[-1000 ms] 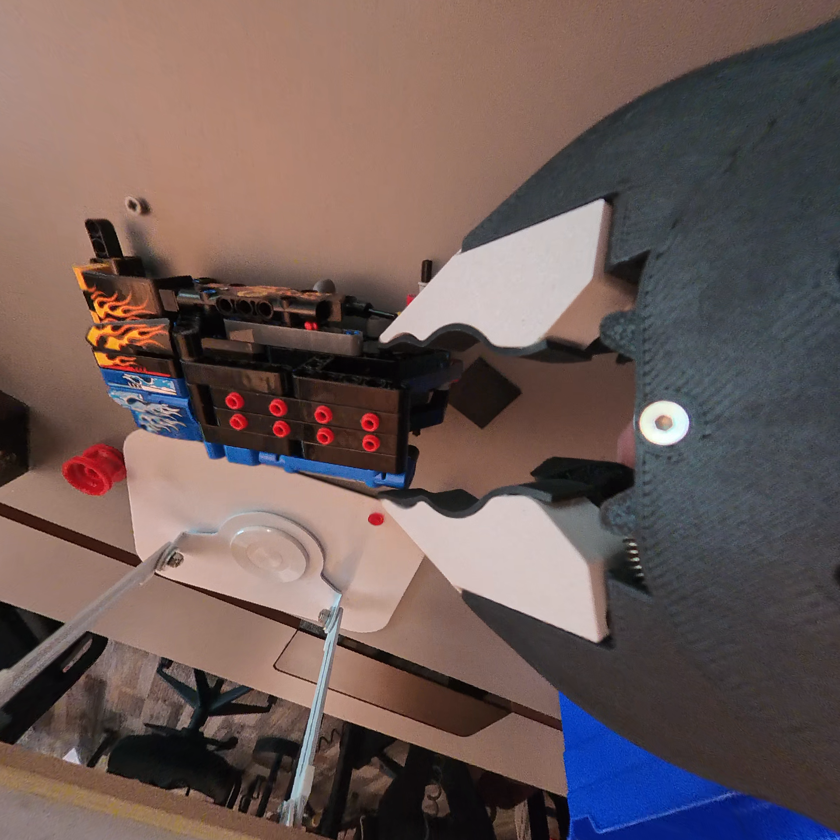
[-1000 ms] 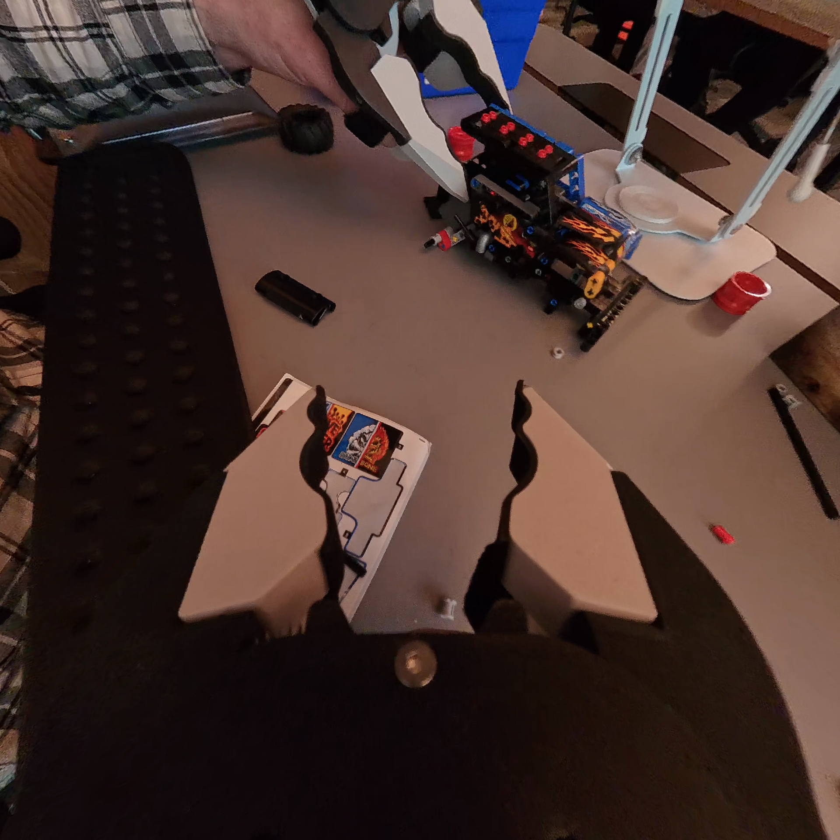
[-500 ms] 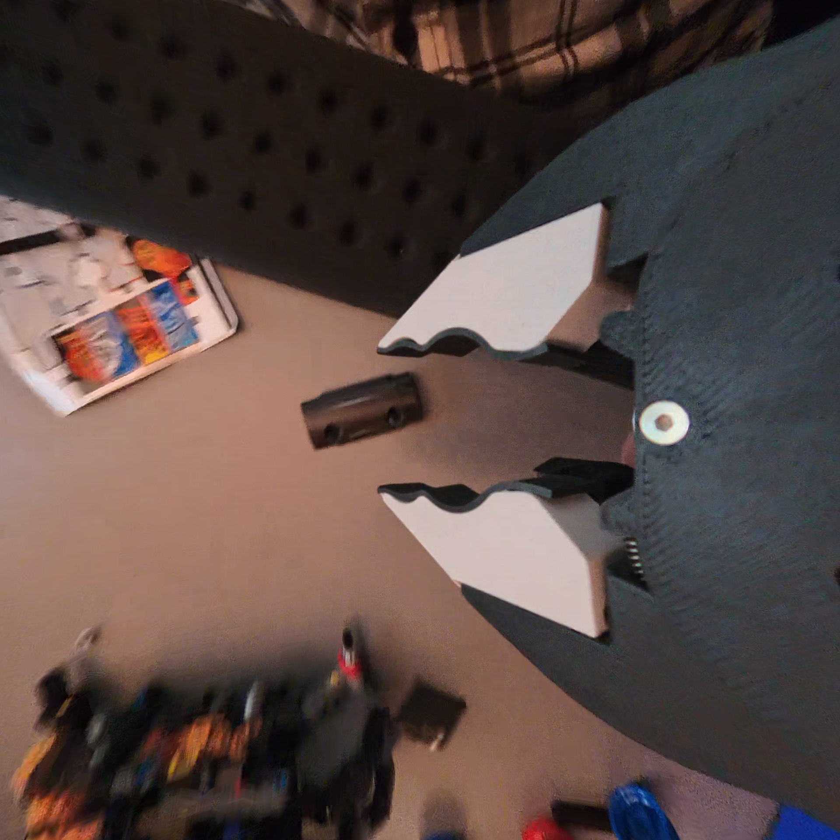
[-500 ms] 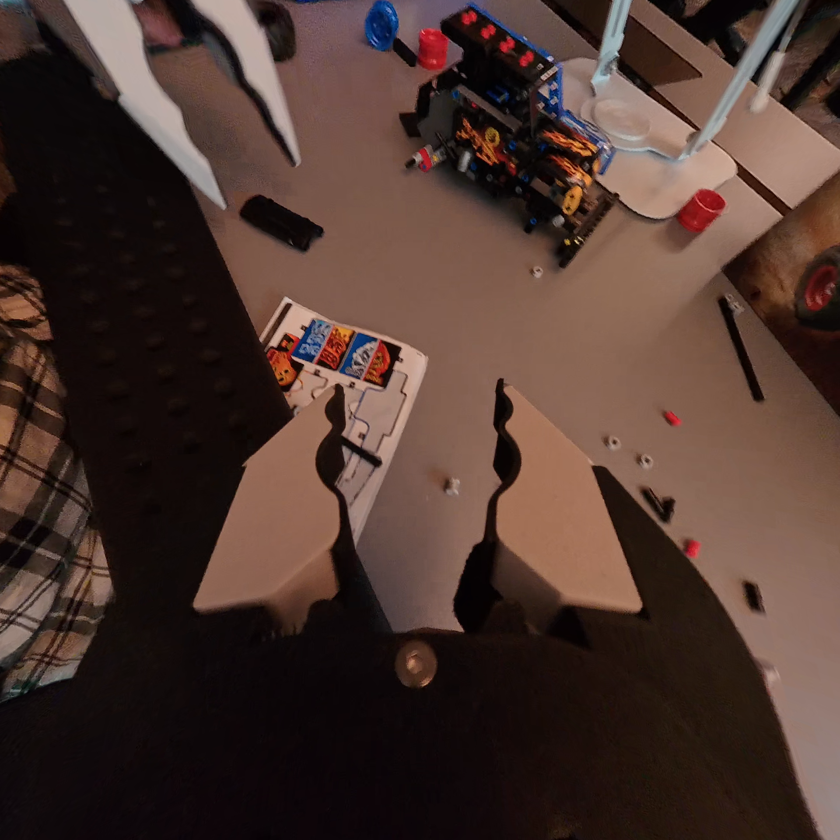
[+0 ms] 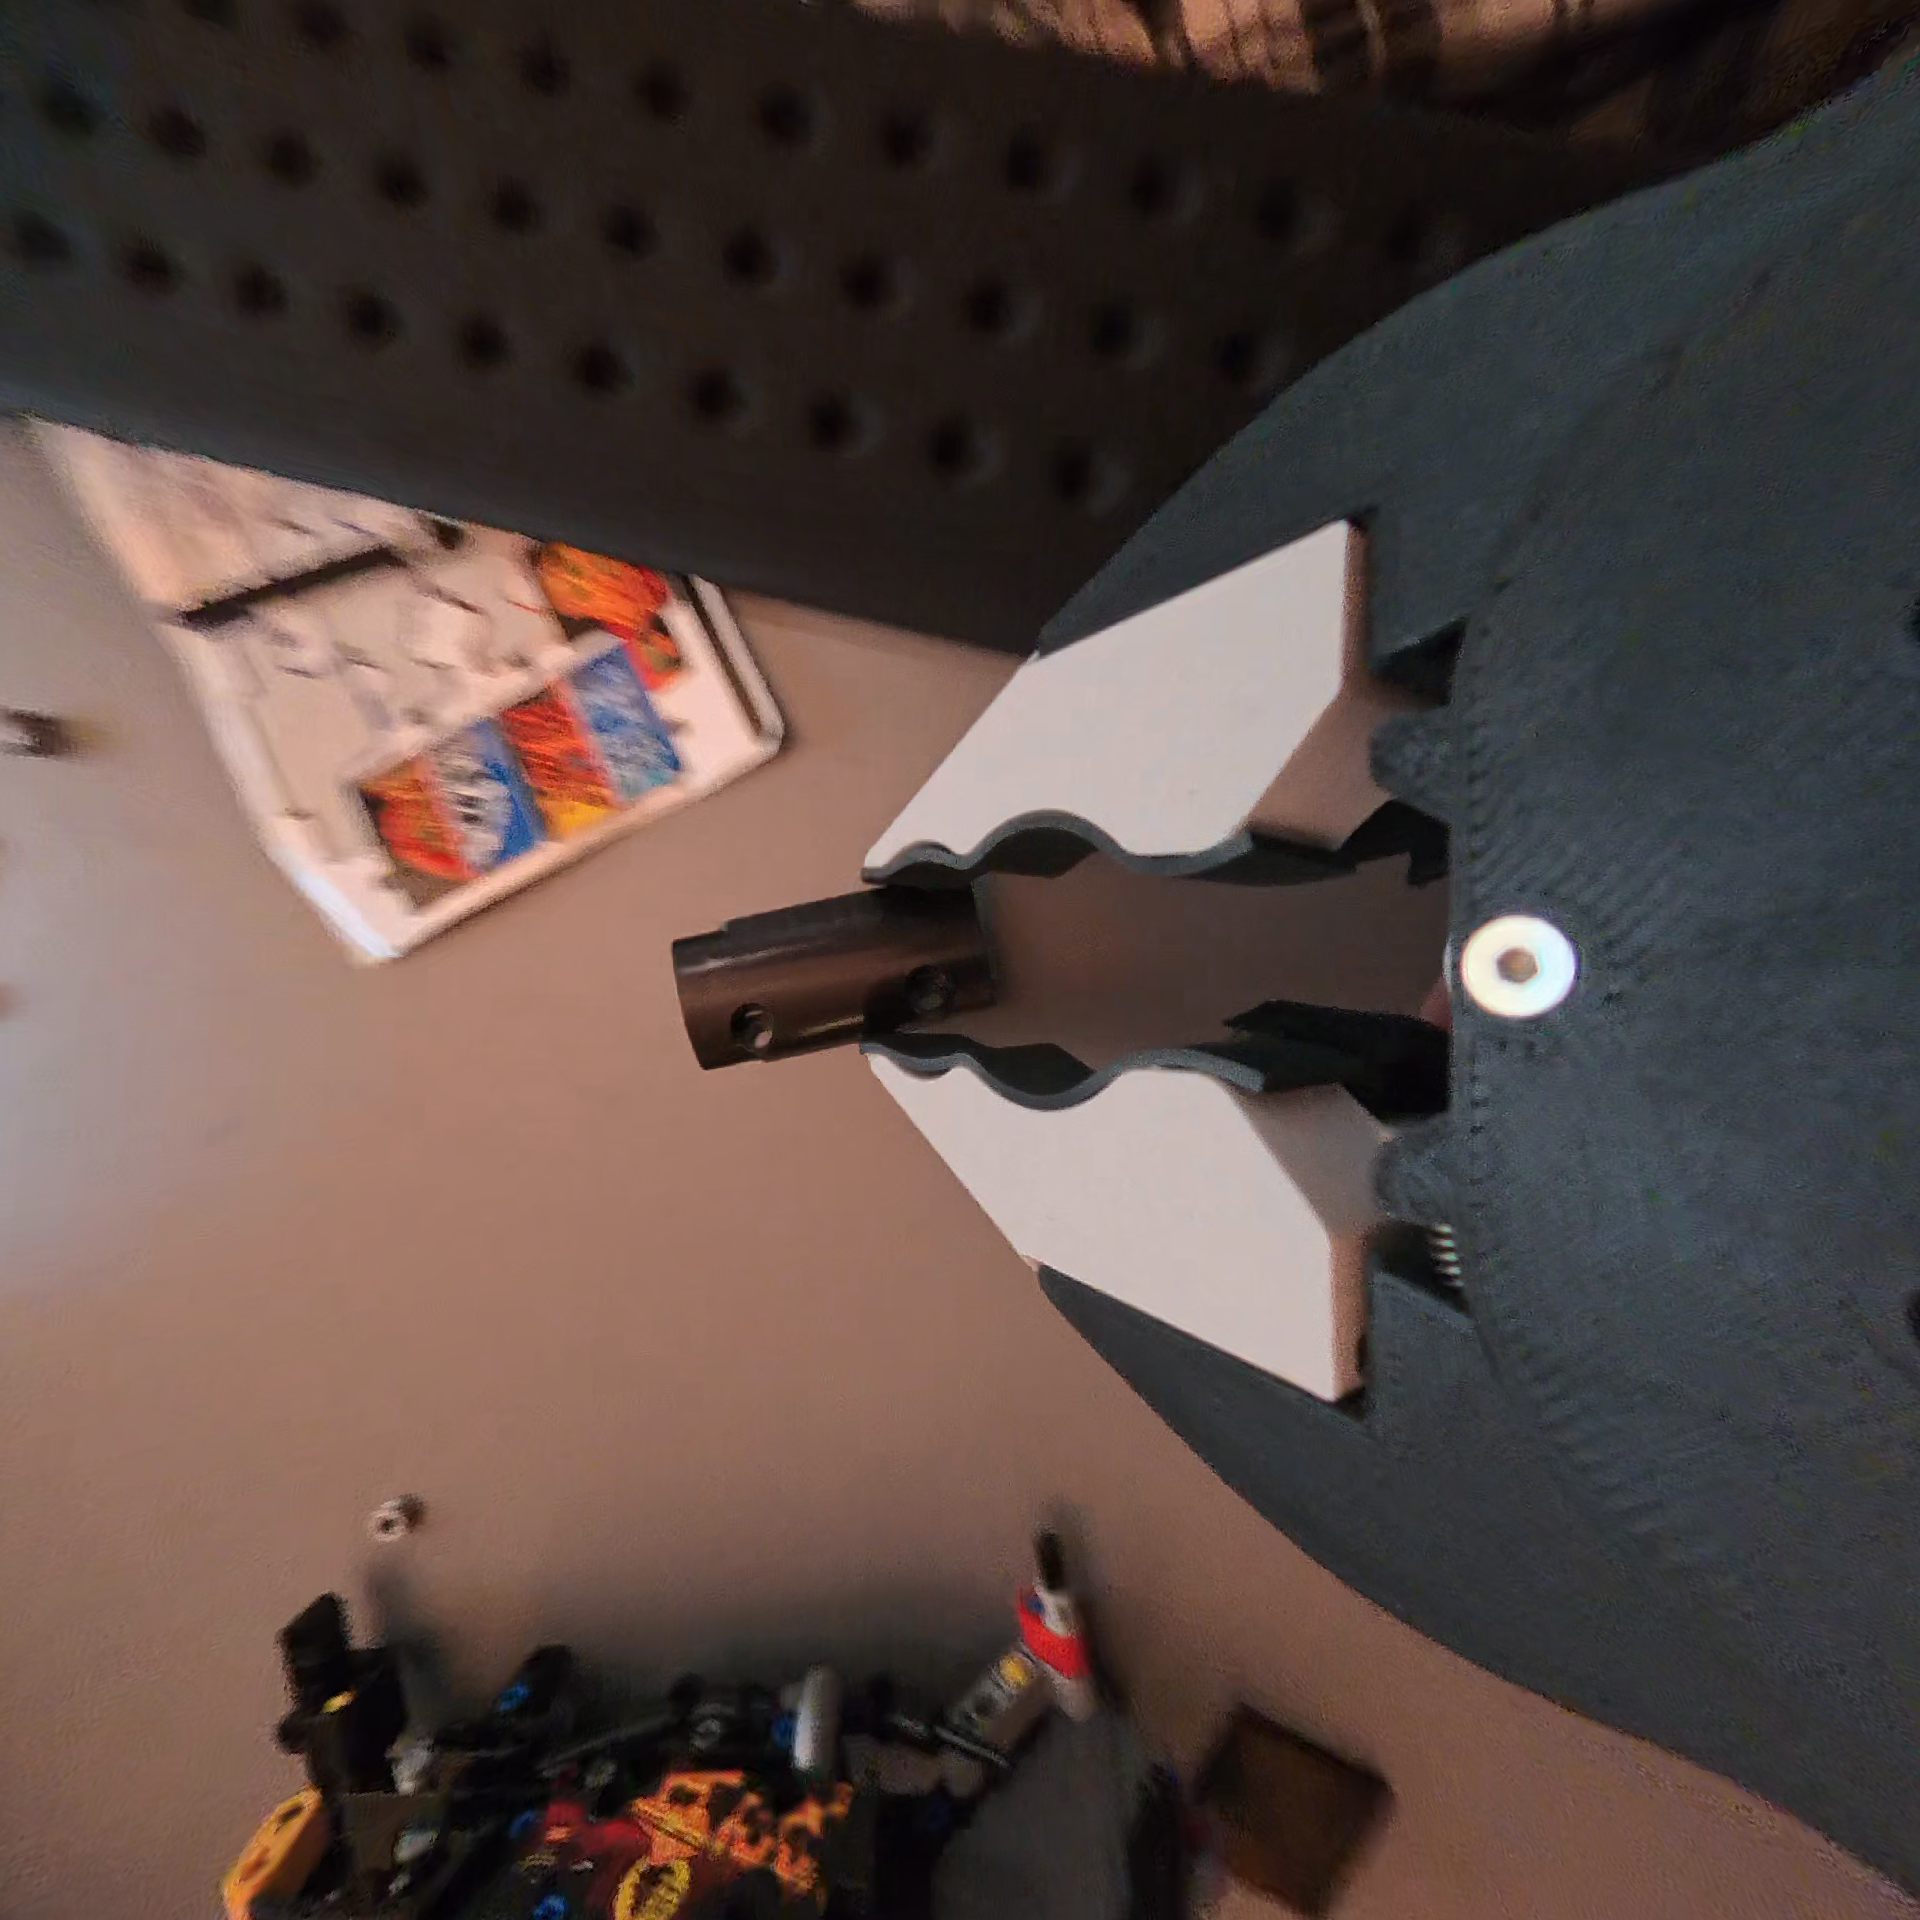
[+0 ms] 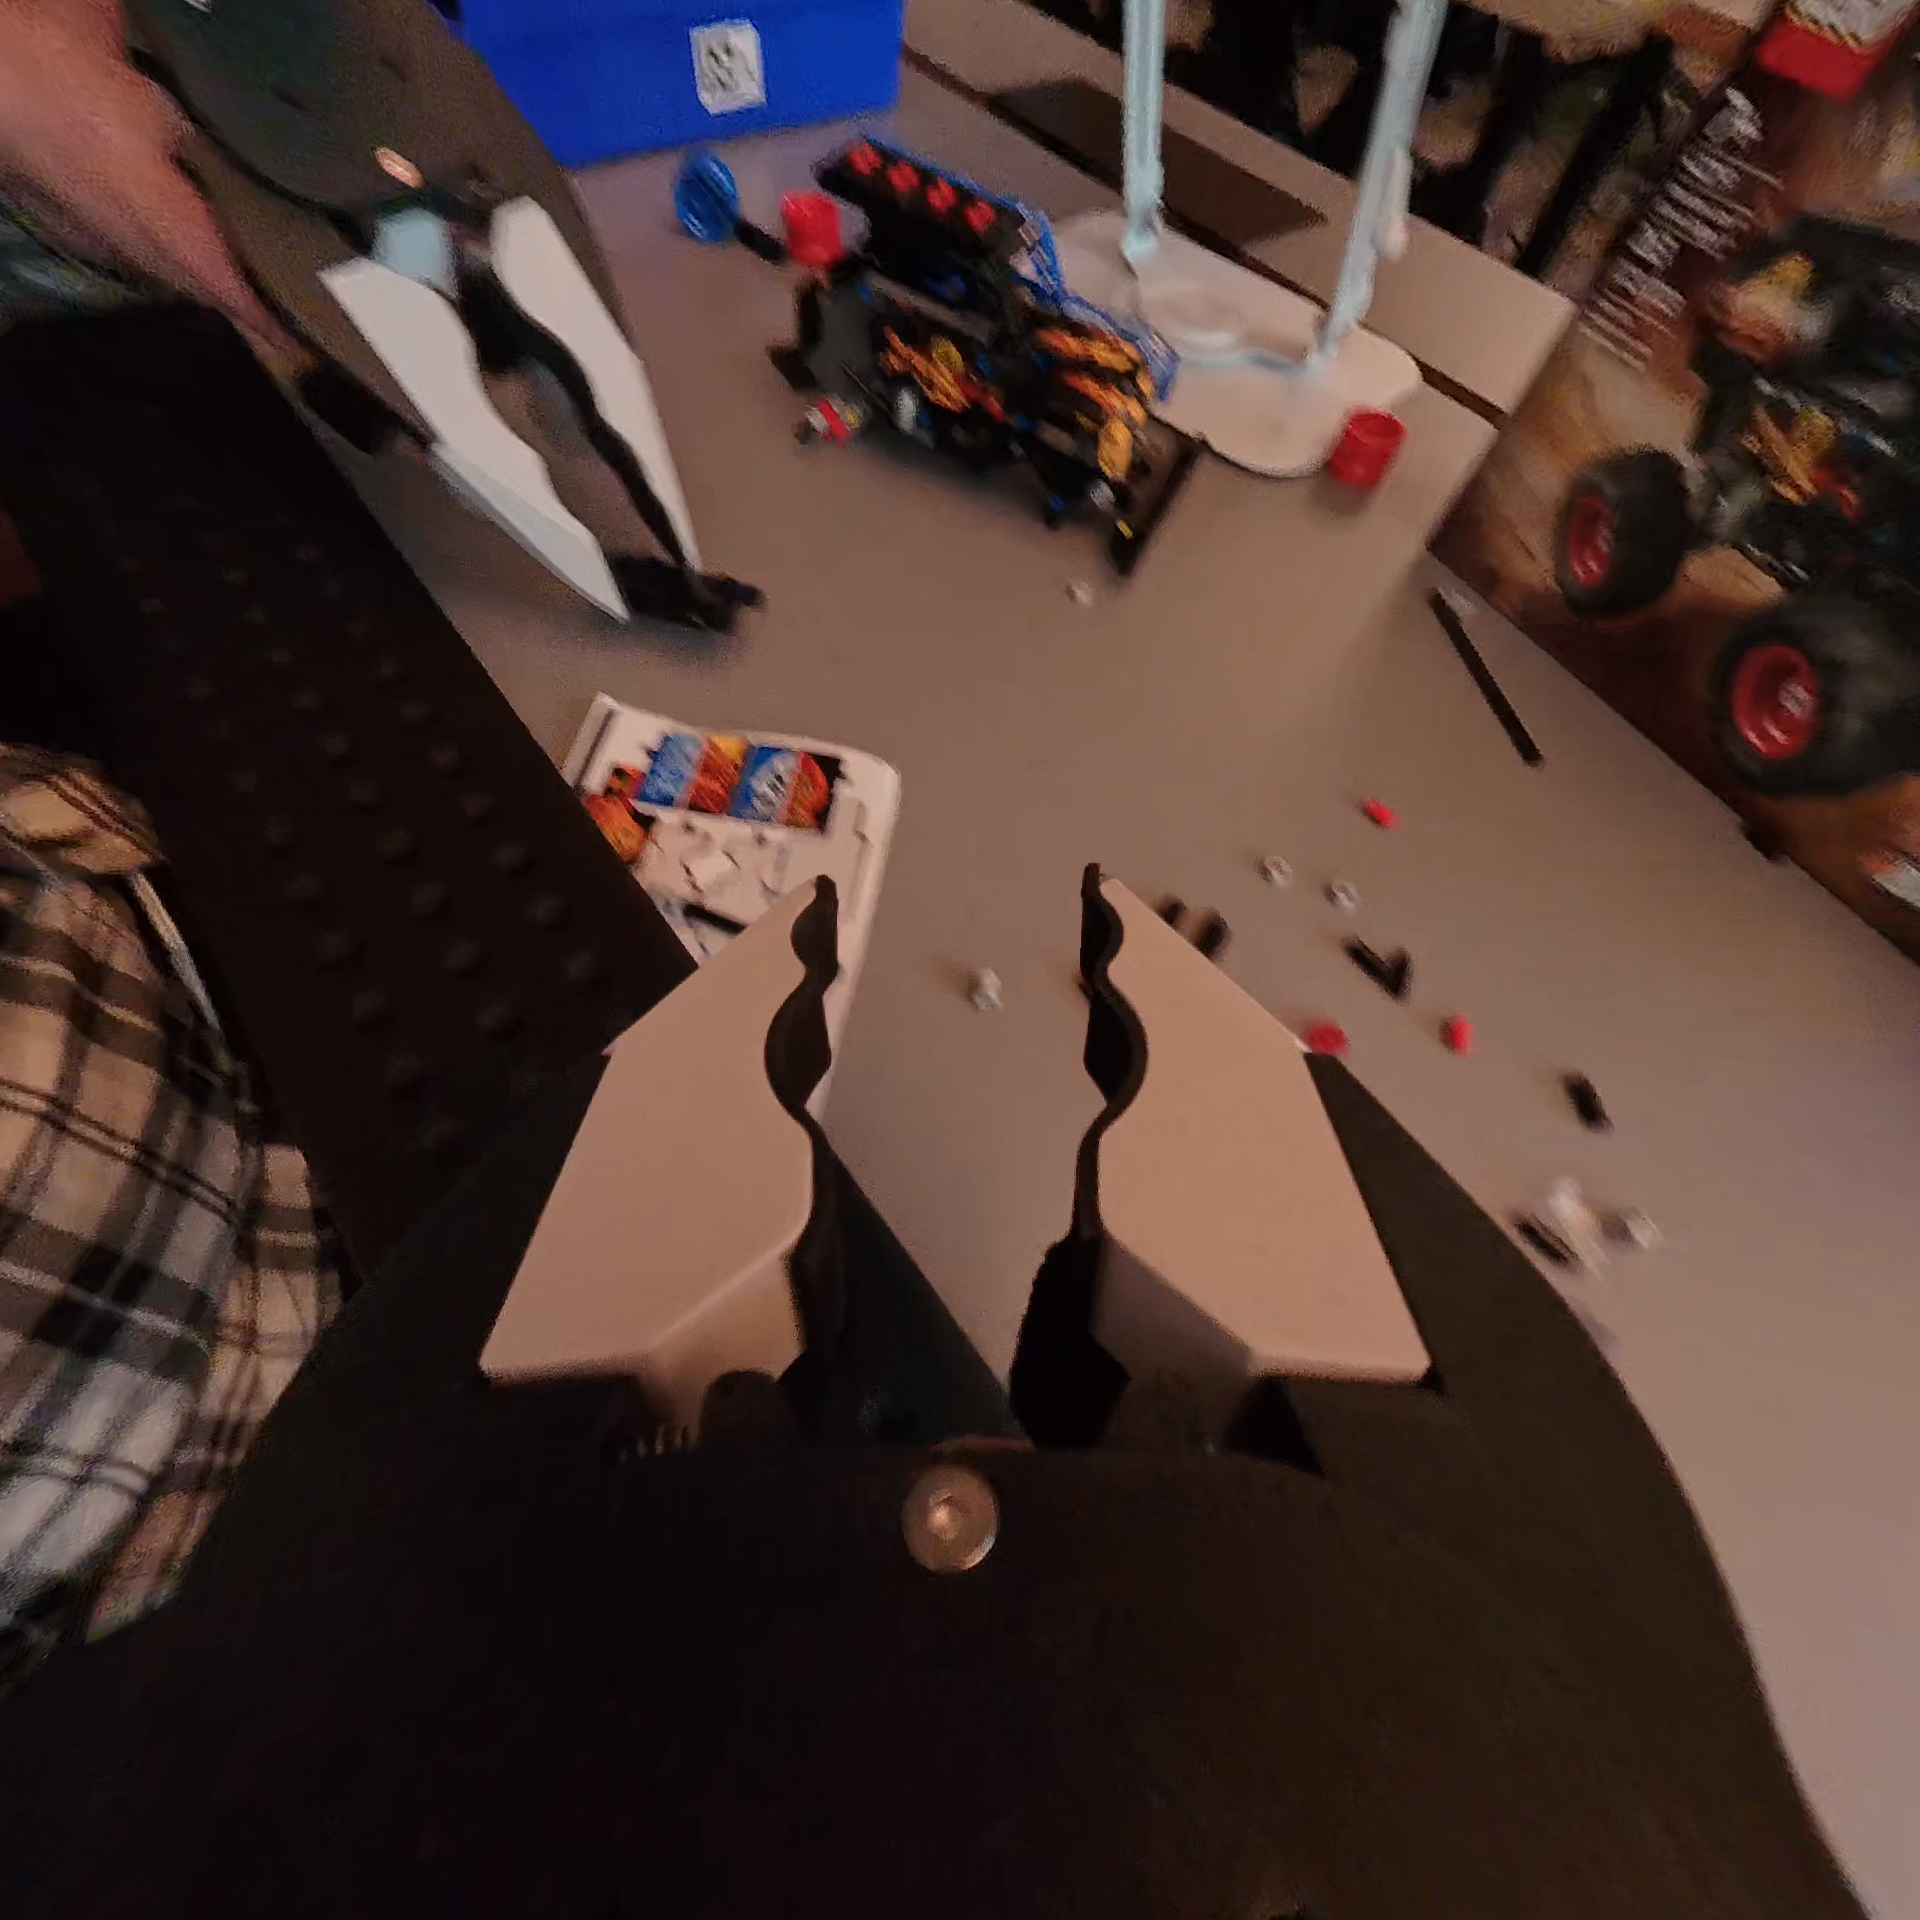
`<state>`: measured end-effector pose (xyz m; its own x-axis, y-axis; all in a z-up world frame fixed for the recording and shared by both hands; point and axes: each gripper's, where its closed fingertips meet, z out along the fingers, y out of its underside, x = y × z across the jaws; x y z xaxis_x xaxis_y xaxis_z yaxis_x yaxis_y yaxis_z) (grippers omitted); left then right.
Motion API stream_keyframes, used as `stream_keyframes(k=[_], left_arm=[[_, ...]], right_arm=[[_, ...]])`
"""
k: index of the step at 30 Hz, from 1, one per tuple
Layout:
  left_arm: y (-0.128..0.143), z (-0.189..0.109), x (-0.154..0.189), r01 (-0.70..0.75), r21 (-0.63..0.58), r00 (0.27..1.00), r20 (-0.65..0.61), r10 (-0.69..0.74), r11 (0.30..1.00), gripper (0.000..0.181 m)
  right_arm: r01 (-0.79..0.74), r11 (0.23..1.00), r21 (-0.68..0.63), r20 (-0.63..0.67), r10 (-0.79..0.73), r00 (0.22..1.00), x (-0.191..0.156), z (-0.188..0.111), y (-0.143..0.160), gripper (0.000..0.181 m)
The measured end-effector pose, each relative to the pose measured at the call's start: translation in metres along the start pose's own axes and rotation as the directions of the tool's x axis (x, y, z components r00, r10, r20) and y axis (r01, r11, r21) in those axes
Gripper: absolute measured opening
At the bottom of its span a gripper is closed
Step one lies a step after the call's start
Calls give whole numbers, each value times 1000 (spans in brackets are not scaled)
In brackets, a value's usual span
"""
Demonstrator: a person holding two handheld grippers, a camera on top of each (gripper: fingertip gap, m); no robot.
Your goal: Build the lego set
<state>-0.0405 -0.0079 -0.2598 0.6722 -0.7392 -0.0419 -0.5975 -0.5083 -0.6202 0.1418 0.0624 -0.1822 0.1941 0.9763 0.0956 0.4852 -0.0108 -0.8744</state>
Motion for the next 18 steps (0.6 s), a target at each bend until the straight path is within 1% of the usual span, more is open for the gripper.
stream_keyframes(k=[2,3,4,5,7,8,10,11,13,14,16,17,18], left_arm=[[-26,-2,1,124,149,988,-108,-108,981,27],[-41,-7,5,193,228,969,-198,-149,954,27],[-58,-15,8,271,313,939,-293,-179,910,27],[-75,-25,8,352,388,903,-380,-201,852,27],[-102,-48,6,494,497,819,-541,-190,713,27],[-111,-58,1,541,542,795,-580,-180,643,27],[-124,-72,-5,595,604,764,-629,-142,530,27],[-127,-75,-6,606,622,759,-638,-128,497,26],[-132,-77,-4,598,655,767,-635,-92,462,26],[-133,-77,-3,589,672,777,-623,-87,449,26],[-135,-81,-3,580,692,785,-616,-67,429,26],[-135,-82,-5,572,705,794,-604,-69,419,26],[-135,-83,-8,569,716,801,-594,-75,405,26]], right_arm=[[11,999,52,52,-14,999,-17,20,-17,47],[28,997,71,71,-33,997,-26,32,-25,49],[42,995,87,95,-51,994,-35,44,-32,49],[46,994,98,116,-58,992,-44,55,-39,52],[5,991,133,155,-25,988,-56,76,-54,57],[-47,986,160,192,16,981,-62,84,-63,58],[-191,953,234,258,128,958,-67,94,-84,59],[-268,925,269,303,182,935,-69,97,-94,57],[-395,865,309,389,264,882,-71,103,-109,57],[-451,830,329,431,293,853,-72,104,-115,55],[-557,752,354,525,333,783,-71,100,-127,36],[-588,724,361,551,343,761,-69,99,-130,27],[-598,713,365,561,344,753,-68,99,-131,27]])
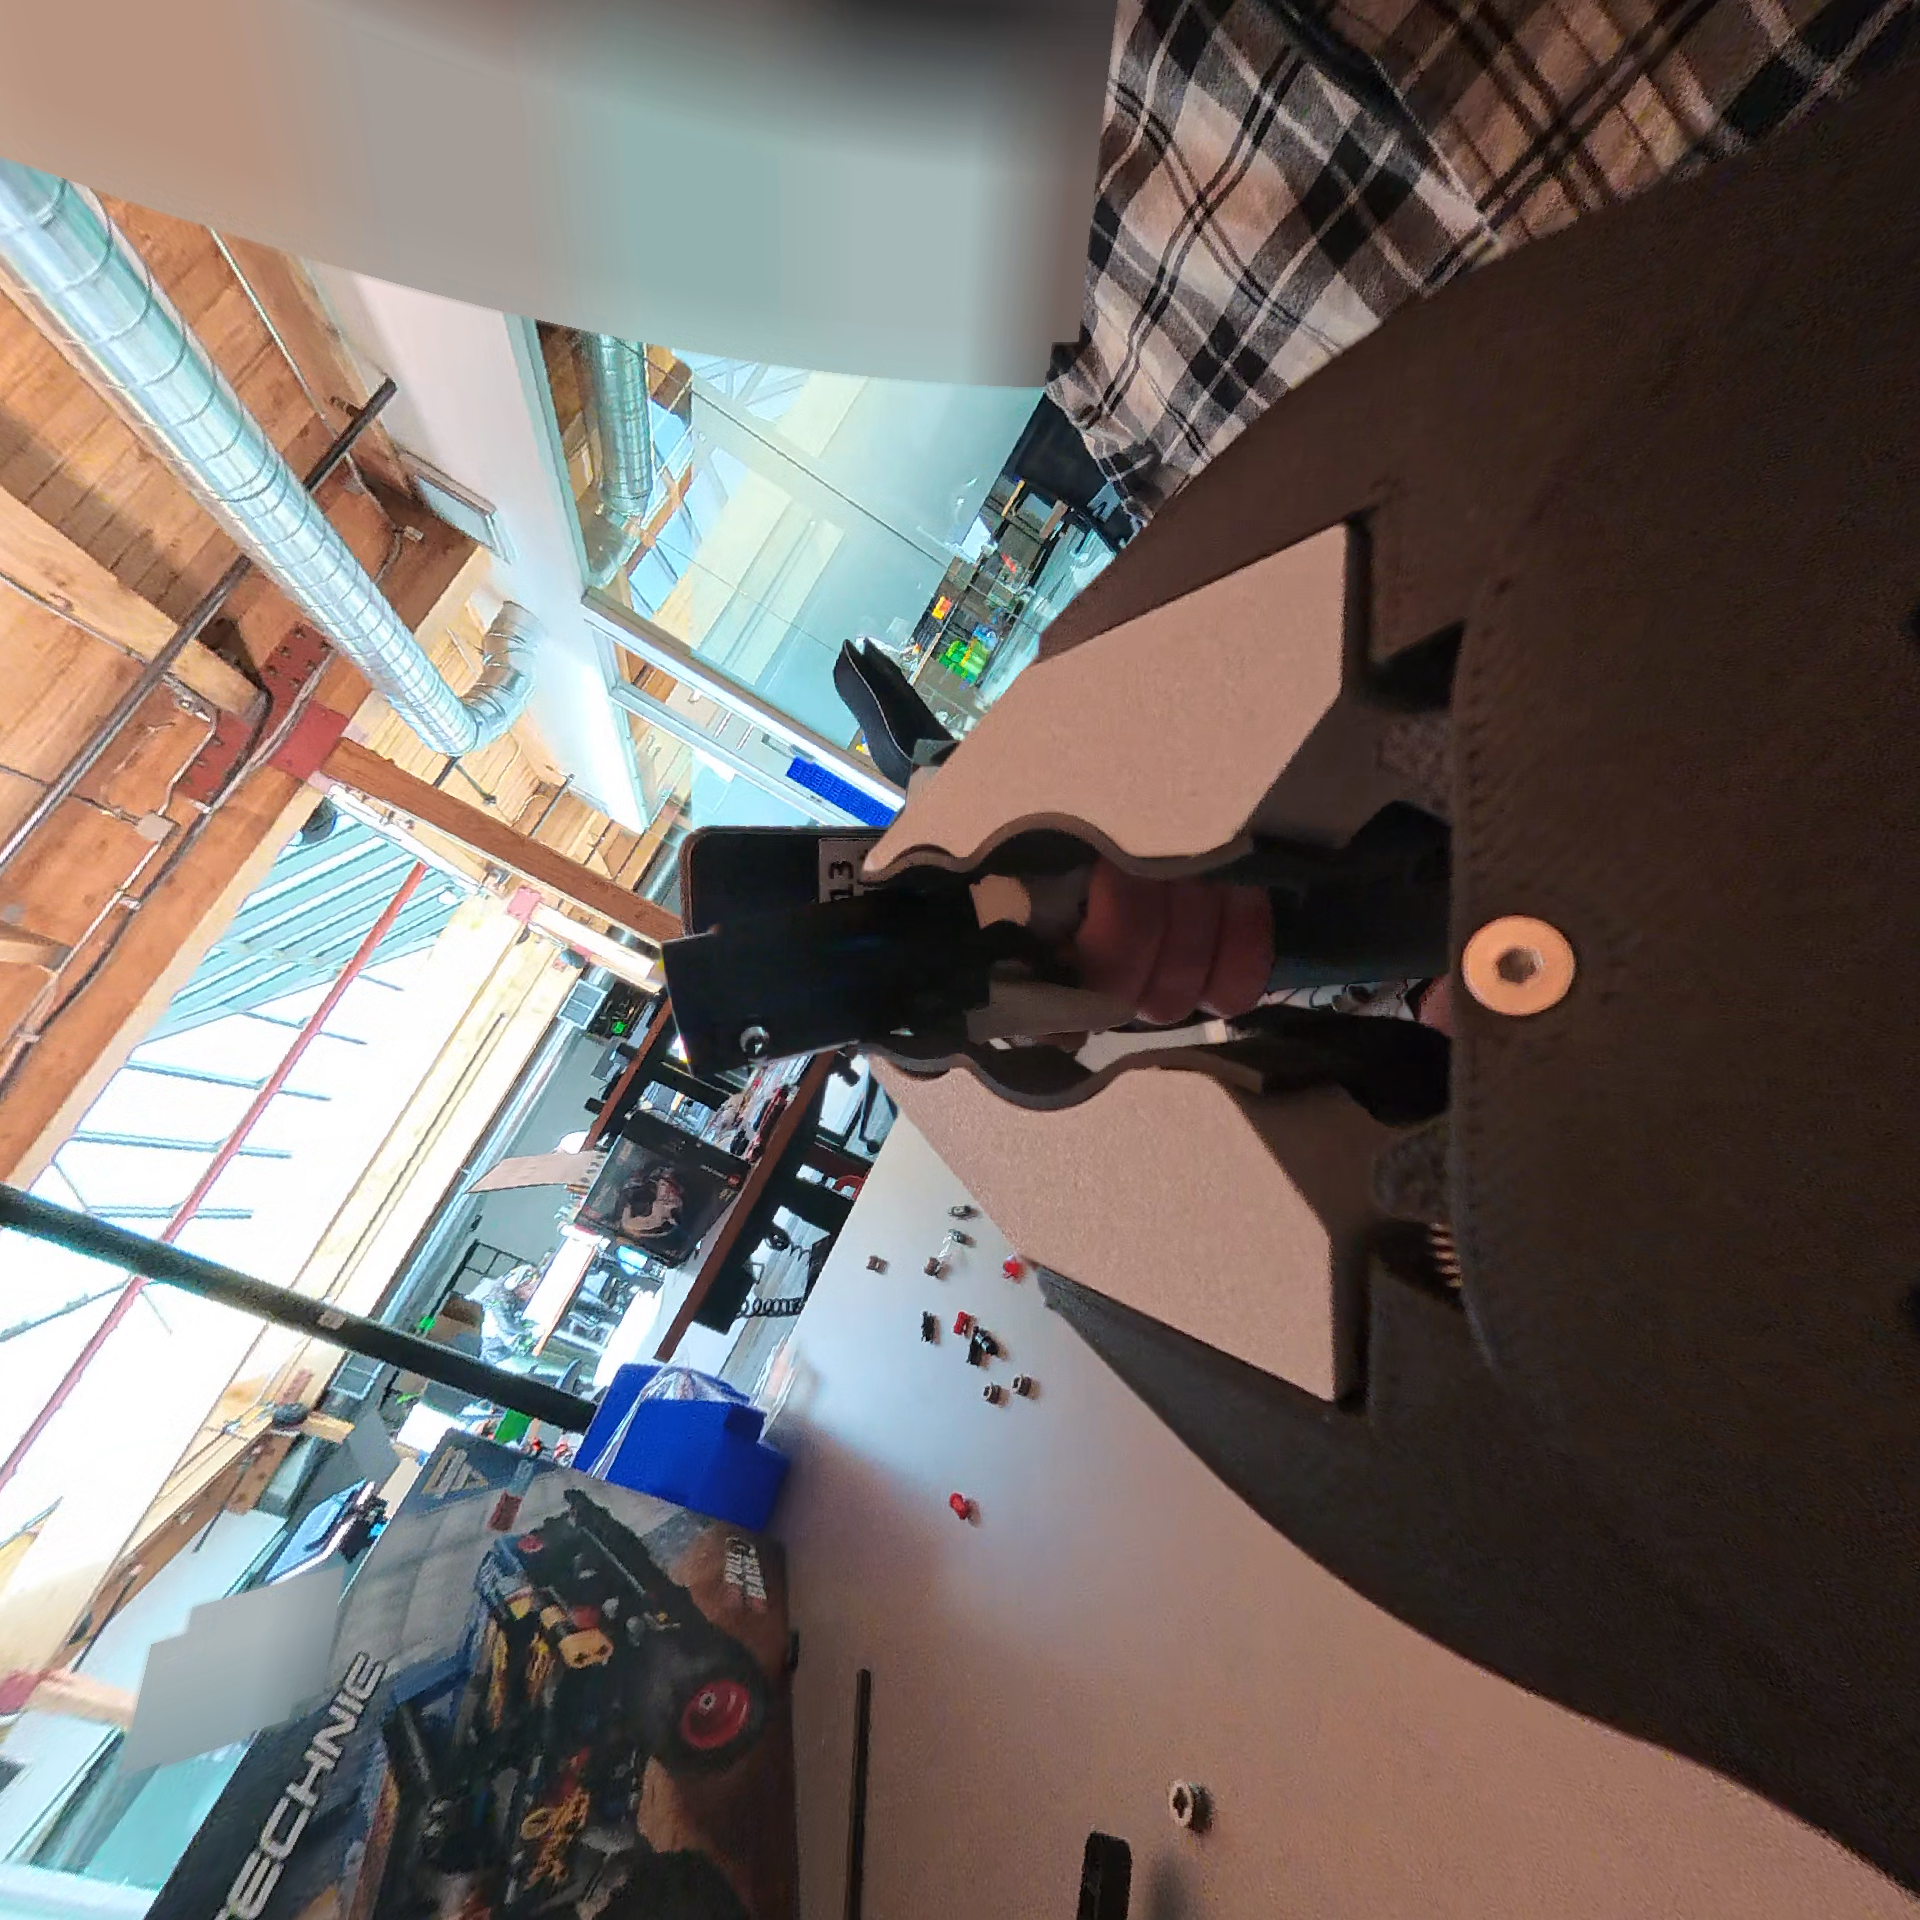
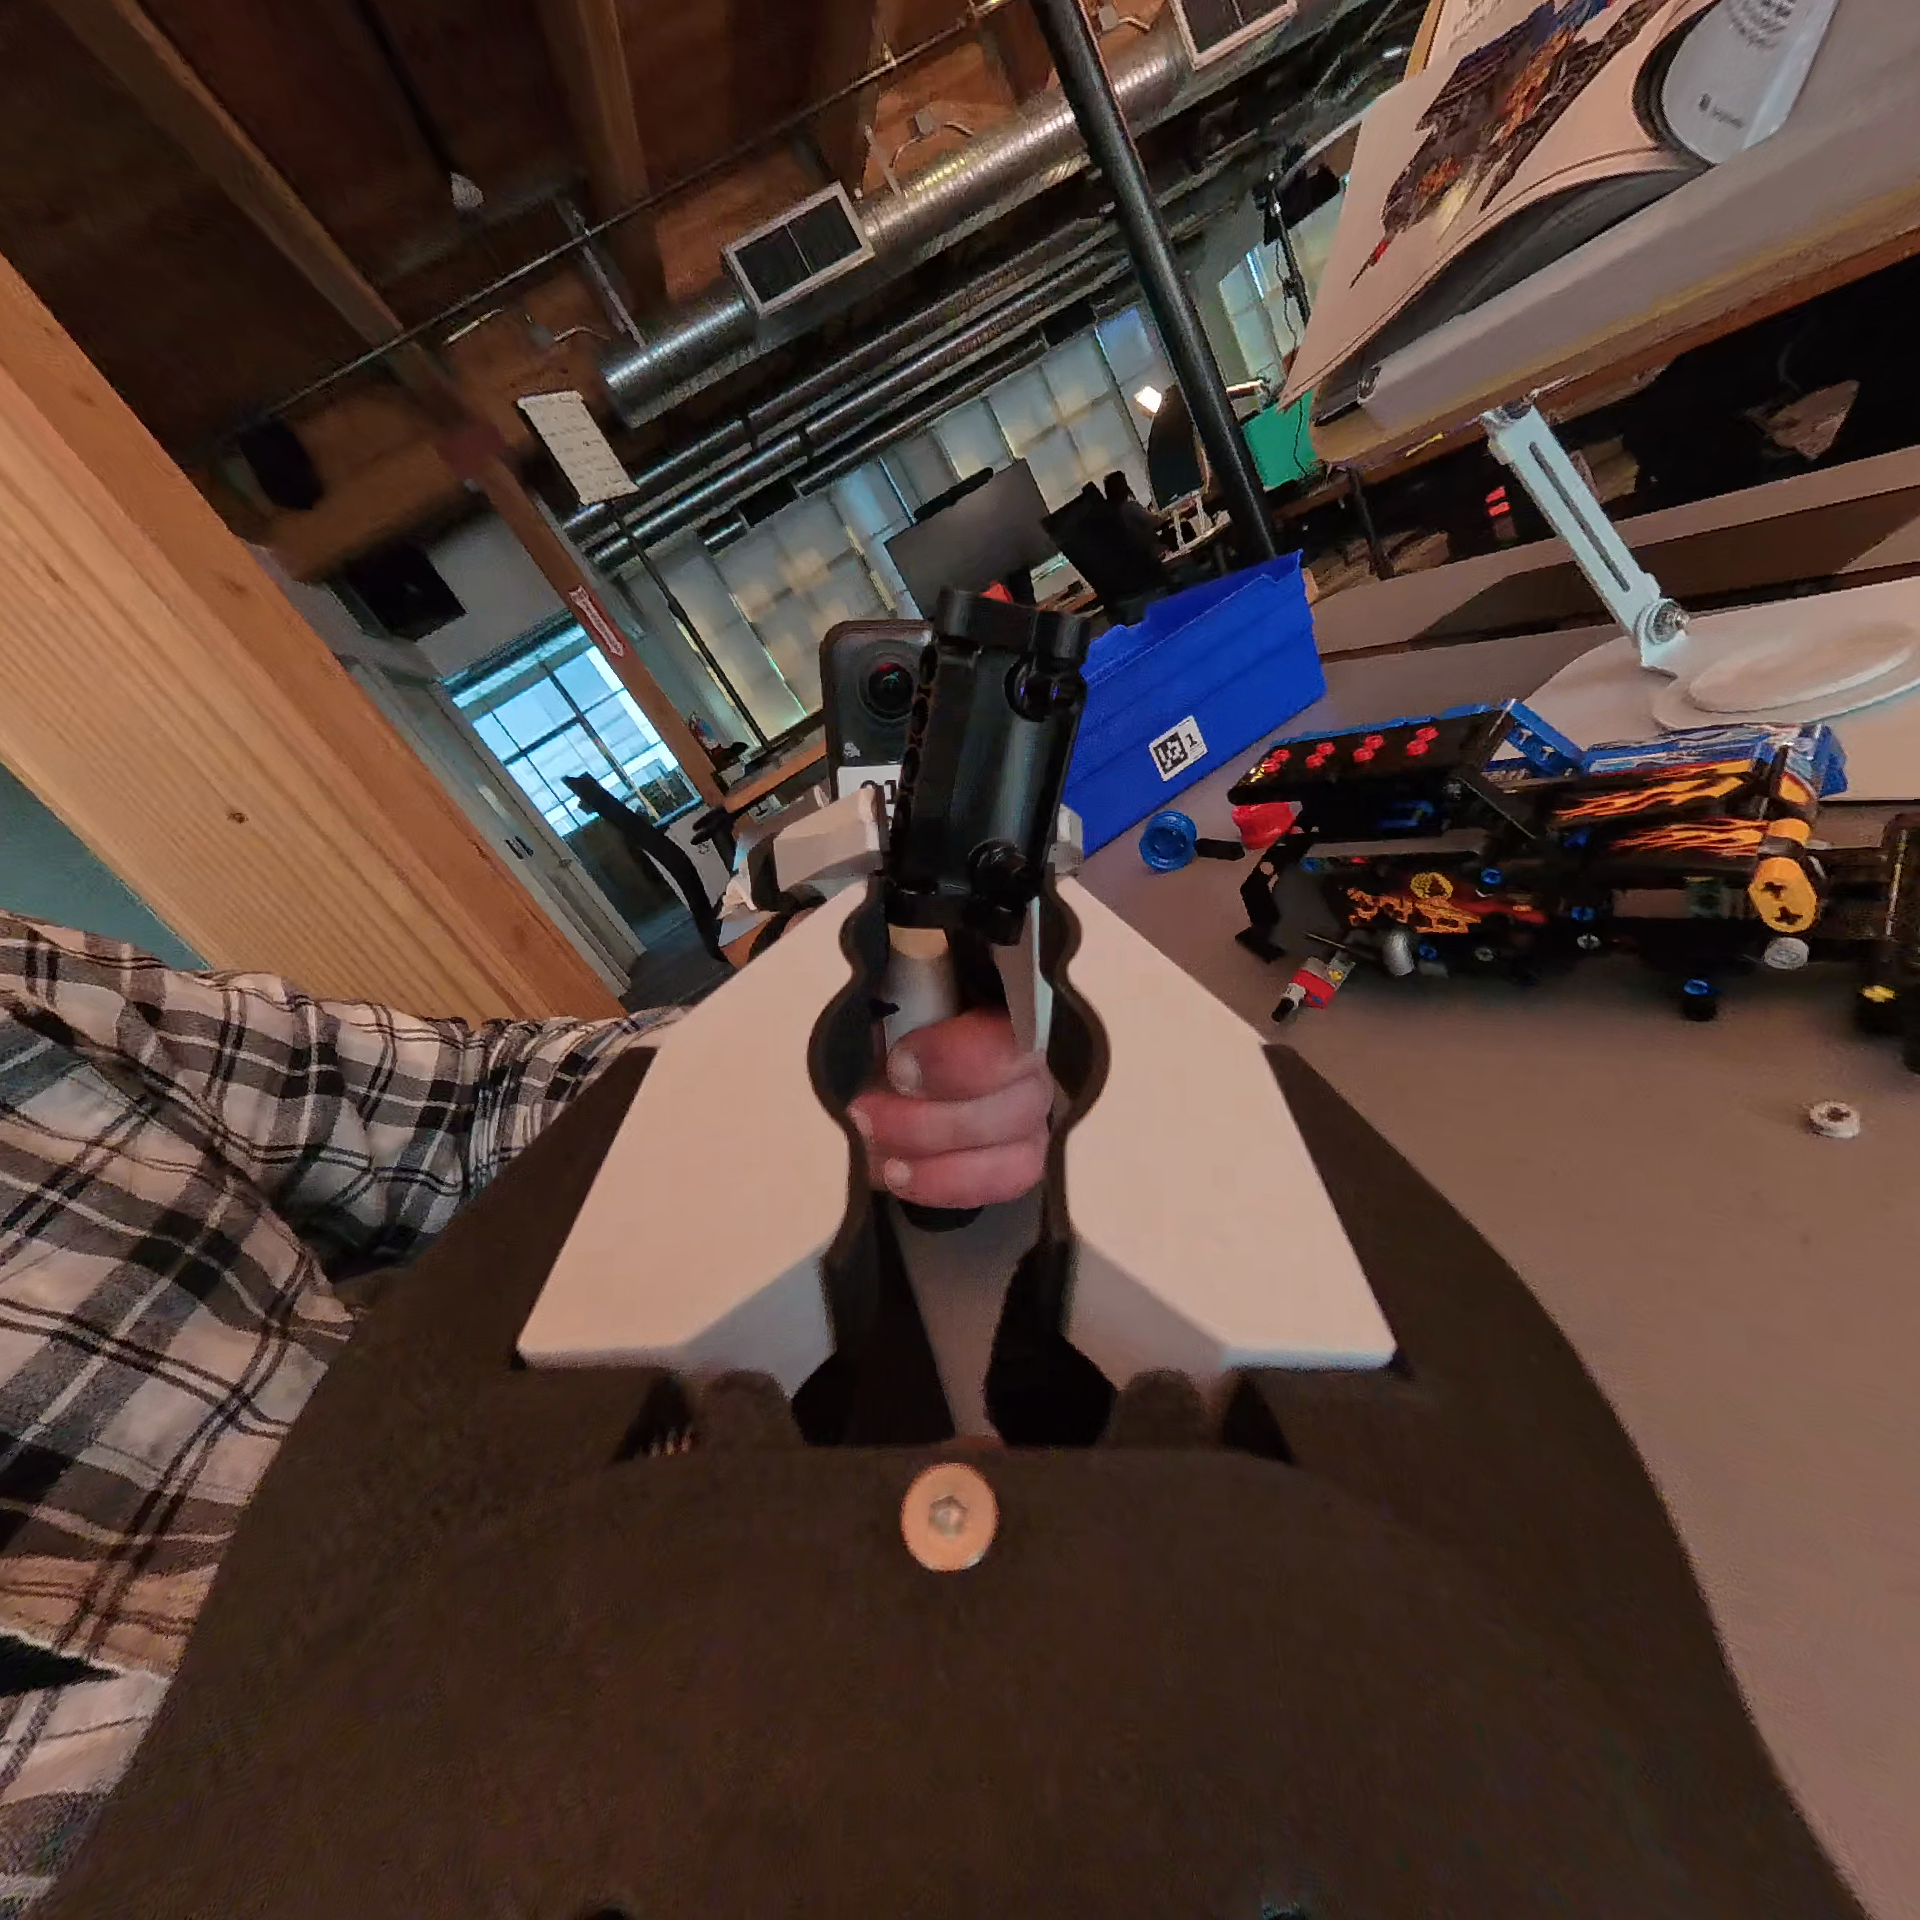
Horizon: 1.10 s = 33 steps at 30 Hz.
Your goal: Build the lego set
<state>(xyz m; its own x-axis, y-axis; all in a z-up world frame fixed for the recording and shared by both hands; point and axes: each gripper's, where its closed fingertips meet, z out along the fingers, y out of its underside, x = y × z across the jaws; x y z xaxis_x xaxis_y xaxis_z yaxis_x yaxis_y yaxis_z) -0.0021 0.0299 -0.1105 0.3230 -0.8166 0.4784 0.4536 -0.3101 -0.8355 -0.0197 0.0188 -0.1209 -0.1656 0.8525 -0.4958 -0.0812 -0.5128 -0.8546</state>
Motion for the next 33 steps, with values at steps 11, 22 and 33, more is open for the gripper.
stream_keyframes(k=[11,22,33], left_arm=[[-7,-15,-13,-155,-89,982,99,164,984,33],[4,-12,-30,-279,-295,928,163,335,914,32],[-13,-18,-23,-361,-214,899,179,399,908,31]], right_arm=[[390,867,-311,-170,-454,875,22,-10,5,26],[704,198,-682,-99,-979,179,54,-22,-4,26],[700,461,-545,-130,-872,473,46,0,0,26]])
